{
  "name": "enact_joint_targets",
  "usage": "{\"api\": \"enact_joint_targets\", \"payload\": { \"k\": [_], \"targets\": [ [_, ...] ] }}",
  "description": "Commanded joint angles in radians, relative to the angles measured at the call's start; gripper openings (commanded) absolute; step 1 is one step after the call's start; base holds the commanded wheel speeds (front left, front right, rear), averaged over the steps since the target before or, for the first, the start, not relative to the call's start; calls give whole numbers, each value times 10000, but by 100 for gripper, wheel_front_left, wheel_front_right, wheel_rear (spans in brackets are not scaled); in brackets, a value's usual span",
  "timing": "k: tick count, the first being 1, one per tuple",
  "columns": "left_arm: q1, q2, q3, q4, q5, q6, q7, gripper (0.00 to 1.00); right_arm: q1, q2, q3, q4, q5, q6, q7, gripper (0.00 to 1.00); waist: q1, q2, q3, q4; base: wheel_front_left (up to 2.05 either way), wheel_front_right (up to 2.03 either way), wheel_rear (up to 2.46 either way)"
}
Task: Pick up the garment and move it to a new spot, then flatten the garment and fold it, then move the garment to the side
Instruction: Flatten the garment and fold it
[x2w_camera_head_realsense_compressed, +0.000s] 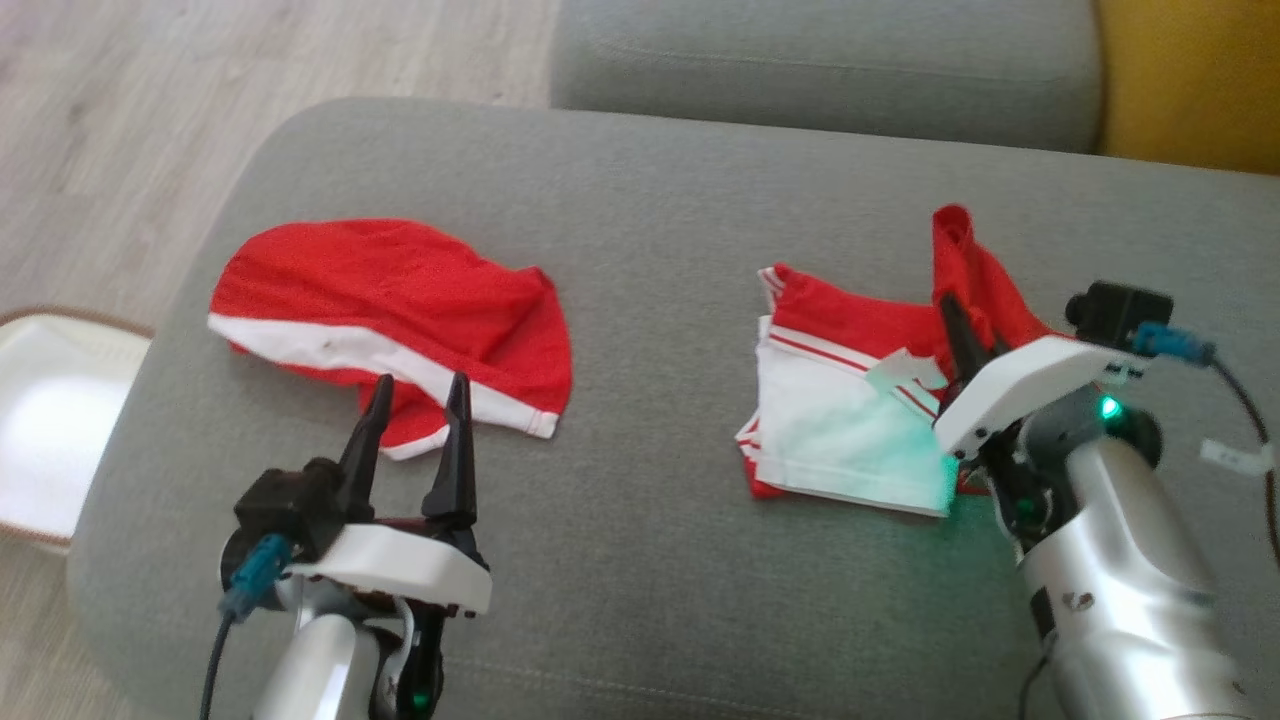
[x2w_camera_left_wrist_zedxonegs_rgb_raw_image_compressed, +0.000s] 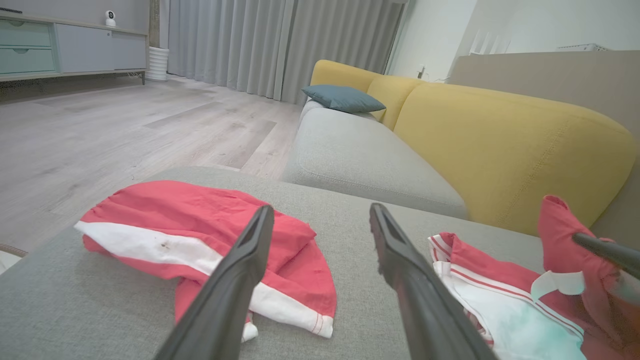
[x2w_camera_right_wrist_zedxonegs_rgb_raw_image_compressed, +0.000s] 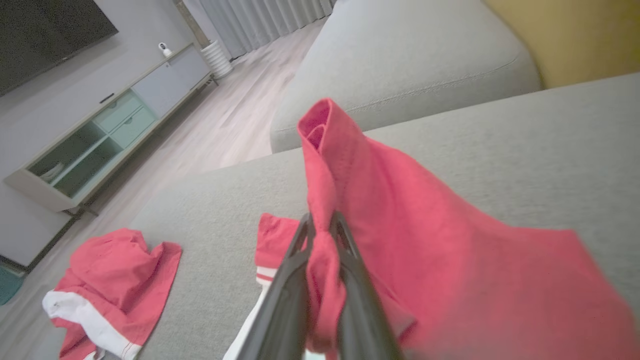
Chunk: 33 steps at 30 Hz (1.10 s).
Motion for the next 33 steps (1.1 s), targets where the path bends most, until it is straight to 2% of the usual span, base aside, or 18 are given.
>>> {"api": "enact_joint_targets", "payload": {
  "k": [1, 13, 18, 19, 20, 24, 28, 30, 33],
  "targets": [
    [-296, 41, 199, -291, -57, 65, -53, 100, -393, 42, 379, -107, 232, -9, -287, 0, 0, 0, 115, 220, 0, 0, 0],
    [-448, 41, -106, -139, -182, 122, -53, 100, -1216, 42, 2336, 2682, 1778, -9, -2111, 0, 0, 0, 423, 1125, 0, 0, 0],
    [-437, 41, -127, -140, -200, 135, -53, 100, -1512, 43, 3133, 3621, 2273, -9, -2333, 0, 0, 0, 451, 1322, 0, 0, 0],
    [-427, 41, -121, -136, -196, 137, -53, 100, -1560, 43, 3341, 3729, 2337, -9, -2361, 43, 0, 0, 454, 1343, 0, 0, 0],
    [-417, 41, -111, -132, -195, 143, -53, 100, -1584, 43, 3507, 3801, 2479, -9, -2376, 100, 0, 0, 455, 1358, 0, 0, 0],
    [-386, 41, -85, -119, -195, 147, -53, 100, -1533, 43, 4267, 3572, 3043, -9, -2233, 100, 0, 0, 436, 1368, 0, 0, 0],
    [-341, 41, -58, -65, -181, 162, -53, 100, -1145, 43, 5854, 2254, 3955, -9, -1718, 100, 0, 0, 349, 1256, 0, 0, 0],
    [-347, 41, -74, -56, -175, 157, -53, 100, -1177, 43, 6327, 2066, 3787, -9, -1884, 100, 0, 0, 289, 1166, 0, 0, 0],
    [-303, 41, 25, -87, -150, 193, -53, 100, -1385, 43, 6275, 2230, 3513, -9, -2306, 100, 0, 0, 173, 925, 0, 0, 0]
  ]
}}
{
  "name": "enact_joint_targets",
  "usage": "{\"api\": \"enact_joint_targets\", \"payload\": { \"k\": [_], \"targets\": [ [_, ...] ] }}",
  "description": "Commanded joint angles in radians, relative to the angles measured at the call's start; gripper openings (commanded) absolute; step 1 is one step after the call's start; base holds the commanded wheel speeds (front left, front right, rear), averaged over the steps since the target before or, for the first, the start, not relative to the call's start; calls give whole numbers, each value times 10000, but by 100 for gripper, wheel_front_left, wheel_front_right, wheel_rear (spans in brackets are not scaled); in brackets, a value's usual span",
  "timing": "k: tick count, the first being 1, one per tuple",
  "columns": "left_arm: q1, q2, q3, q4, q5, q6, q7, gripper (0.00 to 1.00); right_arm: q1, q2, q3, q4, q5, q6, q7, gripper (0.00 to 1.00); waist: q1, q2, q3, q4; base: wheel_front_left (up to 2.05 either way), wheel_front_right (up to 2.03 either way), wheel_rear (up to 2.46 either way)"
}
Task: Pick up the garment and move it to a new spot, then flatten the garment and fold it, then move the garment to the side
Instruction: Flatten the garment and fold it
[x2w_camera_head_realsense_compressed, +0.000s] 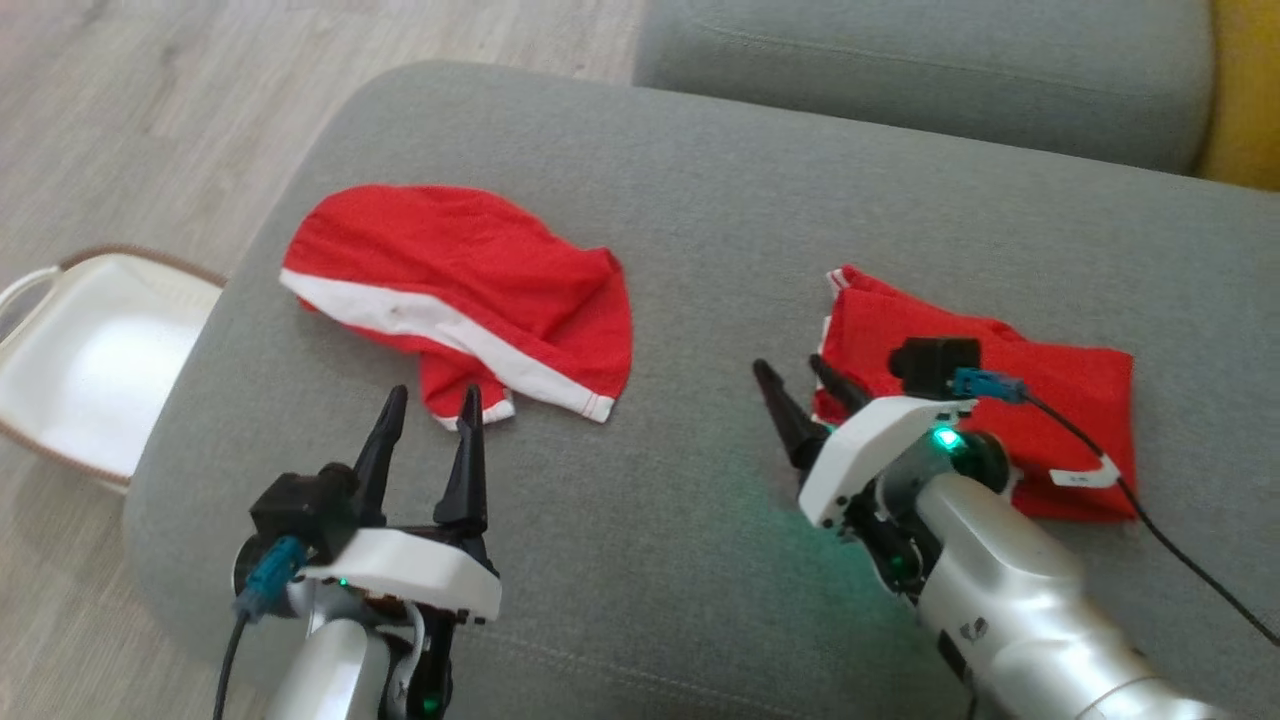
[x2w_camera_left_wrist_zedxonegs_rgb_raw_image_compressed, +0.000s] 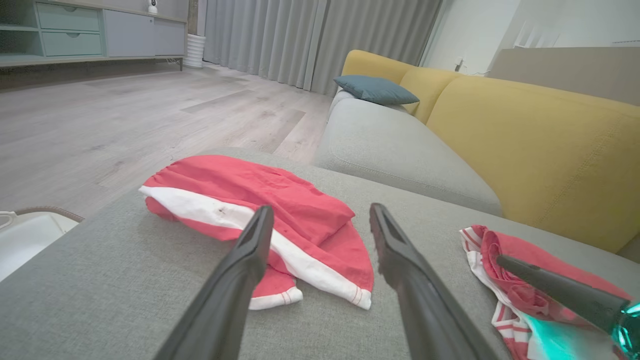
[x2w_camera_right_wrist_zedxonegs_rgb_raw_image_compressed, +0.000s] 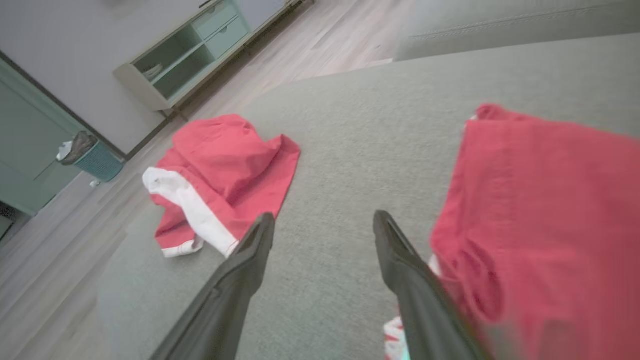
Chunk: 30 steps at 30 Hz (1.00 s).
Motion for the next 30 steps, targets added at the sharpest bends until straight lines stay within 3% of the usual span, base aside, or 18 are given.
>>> {"api": "enact_joint_targets", "payload": {
  "k": [1, 8, 14, 18, 22, 30],
  "targets": [
    [-254, 37, 353, -333, 43, 21, -53, 100, -416, 37, -68, -65, -200, -7, -301, 100, 0, 0, -124, -214, 0, 0, 0],
    [-151, 37, 551, -533, 87, -33, -53, 100, -1291, -24, -791, 1150, -2170, -7, -1326, 100, 0, 0, -445, -1028, 0, 0, 0],
    [-101, 37, 666, -797, 70, -14, -53, 100, -1249, -908, -1421, 869, -3713, -7, -1689, 100, 0, 0, -649, -1648, 0, 0, 0],
    [-24, 37, 765, -980, 2, 21, -53, 100, -667, -1497, -2240, -268, -4782, -7, -1722, 100, 0, 0, -695, -2044, 0, 0, 0],
    [37, 37, 825, -1125, -96, 68, -53, 100, 537, -1732, -3709, -1898, -5781, -7, -1725, 100, 0, 0, -688, -2312, 0, 0, 0],
    [298, 37, 812, -1252, 68, 11, -53, 100, 3333, -792, -6090, -4882, -7424, -7, -1727, 100, 0, 0, -686, -2683, 0, 0, 0]
  ]
}}
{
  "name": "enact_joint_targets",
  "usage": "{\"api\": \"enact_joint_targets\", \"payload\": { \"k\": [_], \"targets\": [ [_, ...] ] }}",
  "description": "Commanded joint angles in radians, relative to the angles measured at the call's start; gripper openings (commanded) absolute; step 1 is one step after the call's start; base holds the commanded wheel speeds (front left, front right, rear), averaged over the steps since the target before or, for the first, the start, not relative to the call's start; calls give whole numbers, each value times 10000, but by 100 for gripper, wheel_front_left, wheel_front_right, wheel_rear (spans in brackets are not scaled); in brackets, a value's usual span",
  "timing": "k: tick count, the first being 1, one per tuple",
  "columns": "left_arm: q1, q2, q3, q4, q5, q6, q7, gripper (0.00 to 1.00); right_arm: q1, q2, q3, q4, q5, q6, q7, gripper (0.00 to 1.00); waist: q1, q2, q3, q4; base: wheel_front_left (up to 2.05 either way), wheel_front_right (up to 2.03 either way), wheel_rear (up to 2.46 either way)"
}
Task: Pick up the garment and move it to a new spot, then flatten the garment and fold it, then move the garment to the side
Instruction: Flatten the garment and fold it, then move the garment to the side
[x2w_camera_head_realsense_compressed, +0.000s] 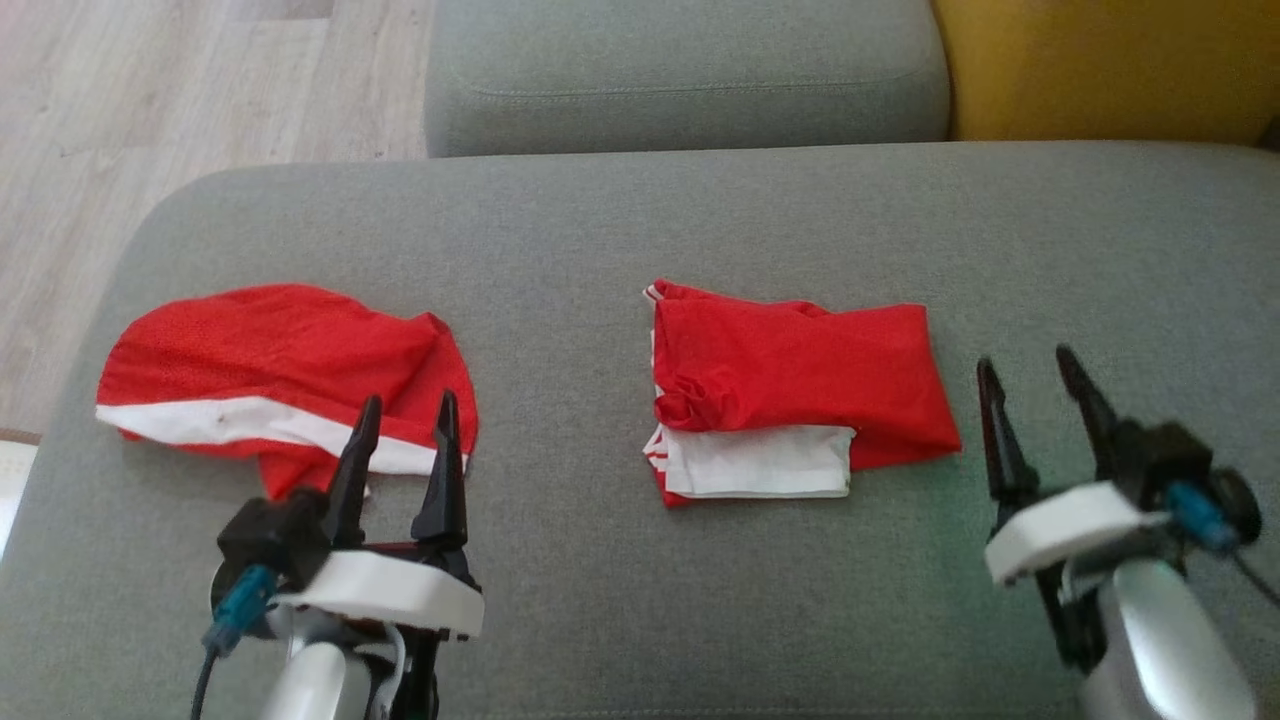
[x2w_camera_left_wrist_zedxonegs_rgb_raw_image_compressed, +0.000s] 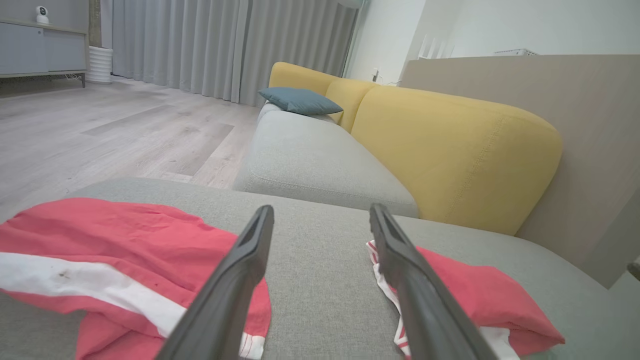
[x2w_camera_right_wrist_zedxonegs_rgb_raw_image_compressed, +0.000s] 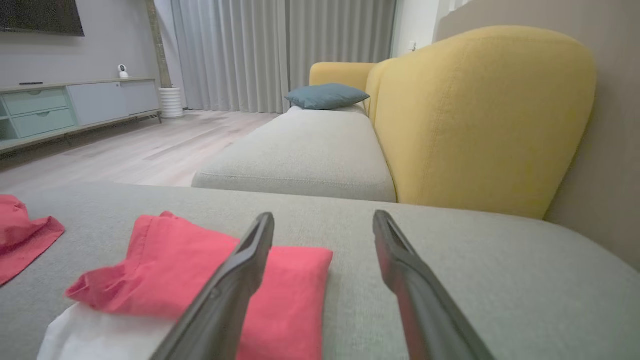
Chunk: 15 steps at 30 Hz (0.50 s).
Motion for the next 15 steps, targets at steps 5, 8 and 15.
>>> {"api": "enact_joint_targets", "payload": {
  "k": [5, 8, 15],
  "targets": [
    [38, 35, 328, -377, 105, -100, -53, 100, 752, 561, -588, -1466, -544, -7, 94, 100, 0, -1, 7, -132, 0, 0, 0],
    [84, 35, 234, -396, 175, -201, -53, 100, 976, 660, -681, -1762, -629, -7, 229, 100, 0, -1, 19, -147, 0, 0, 0],
    [-44, 35, 122, -495, 139, -136, -53, 100, 1084, 808, -803, -2283, -513, -7, 890, 100, 0, -1, 333, -44, 0, 0, 0]
  ]
}}
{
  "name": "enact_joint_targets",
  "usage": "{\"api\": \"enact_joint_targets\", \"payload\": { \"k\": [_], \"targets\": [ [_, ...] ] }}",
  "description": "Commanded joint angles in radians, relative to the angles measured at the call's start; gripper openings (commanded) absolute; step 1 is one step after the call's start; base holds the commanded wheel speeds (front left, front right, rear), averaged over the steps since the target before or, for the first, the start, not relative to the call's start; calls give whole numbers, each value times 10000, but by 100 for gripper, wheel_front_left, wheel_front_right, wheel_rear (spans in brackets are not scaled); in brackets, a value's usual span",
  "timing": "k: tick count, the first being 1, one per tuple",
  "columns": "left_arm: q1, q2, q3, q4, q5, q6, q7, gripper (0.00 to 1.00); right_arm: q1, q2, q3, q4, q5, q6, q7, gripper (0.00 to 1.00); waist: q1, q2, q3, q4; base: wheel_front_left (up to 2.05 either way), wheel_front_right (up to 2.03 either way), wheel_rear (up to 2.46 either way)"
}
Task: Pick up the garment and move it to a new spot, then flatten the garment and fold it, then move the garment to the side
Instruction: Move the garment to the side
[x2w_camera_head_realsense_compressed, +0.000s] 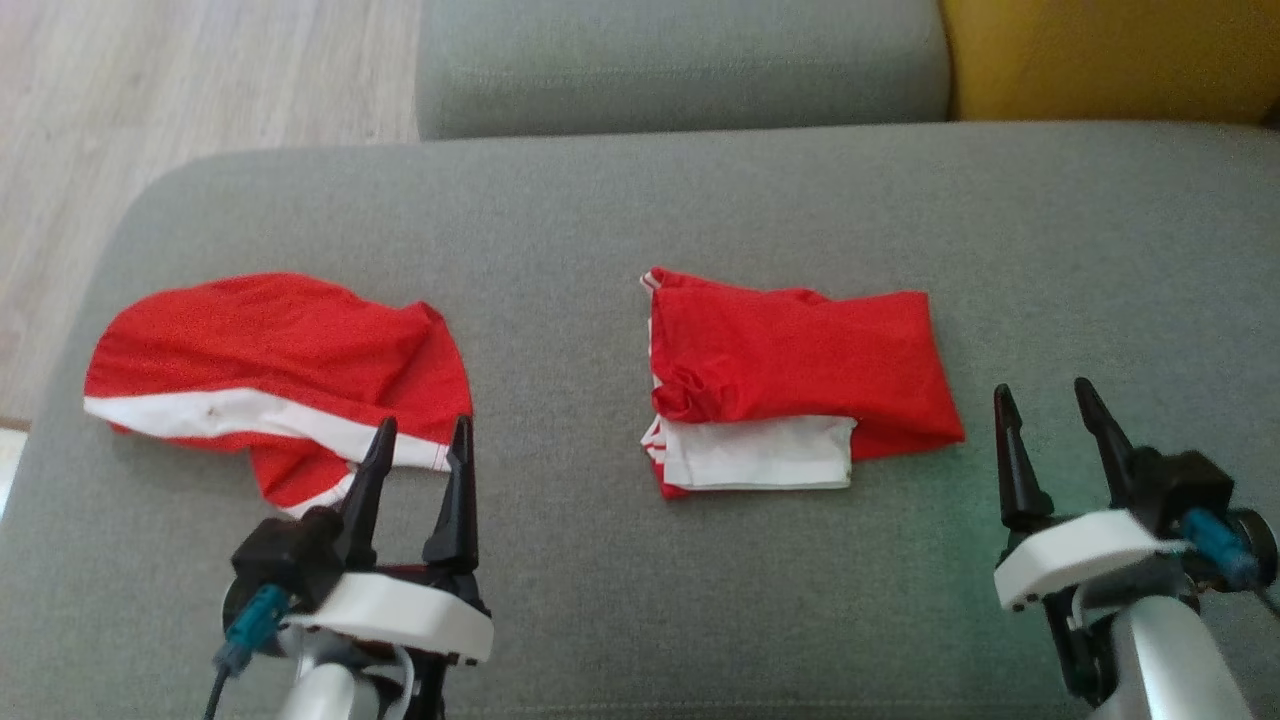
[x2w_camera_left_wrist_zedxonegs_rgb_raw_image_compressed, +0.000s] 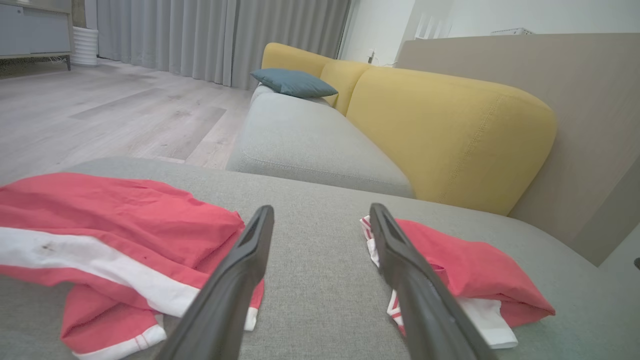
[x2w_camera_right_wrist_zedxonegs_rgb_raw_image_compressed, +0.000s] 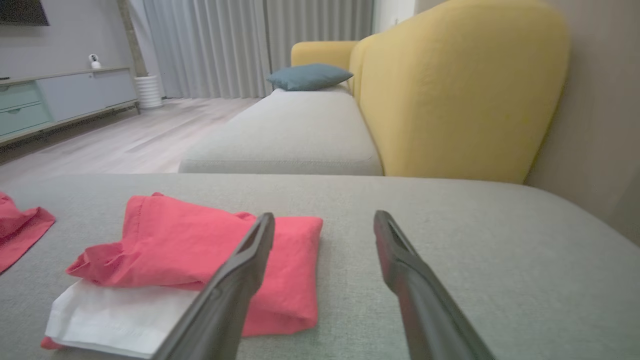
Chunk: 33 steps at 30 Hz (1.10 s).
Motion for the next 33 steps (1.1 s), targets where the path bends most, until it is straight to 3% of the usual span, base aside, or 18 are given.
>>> {"api": "enact_joint_targets", "payload": {
  "k": [1, 13, 26, 28, 33],
  "targets": [
    [-520, 28, 214, -351, 28, 38, -53, 100, -427, 18, 194, -320, 109, -7, 71, 100, 0, -1, 187, 74, 0, 0, 0],
    [-1509, 28, -300, -58, 128, -66, -53, 100, -2516, 72, -664, 1509, 1740, -7, 2367, 100, 0, -1, 1858, 961, 0, 0, 0],
    [-1909, 28, -506, 150, 131, -85, -53, 100, -3434, 80, -698, 3162, 1589, -7, 2857, 100, 0, -1, 2342, 1291, 0, 0, 0],
    [-2023, 28, -482, 213, 173, -125, -53, 100, -3499, 2, -599, 3254, 1331, -7, 2731, 0, 0, -1, 2353, 1260, 0, 0, 0],
    [-2248, 28, -379, 175, 201, -106, -53, 100, -3760, -571, -312, 3224, 600, -7, 2122, 0, 0, -1, 2308, 1085, 0, 0, 0]
  ]
}}
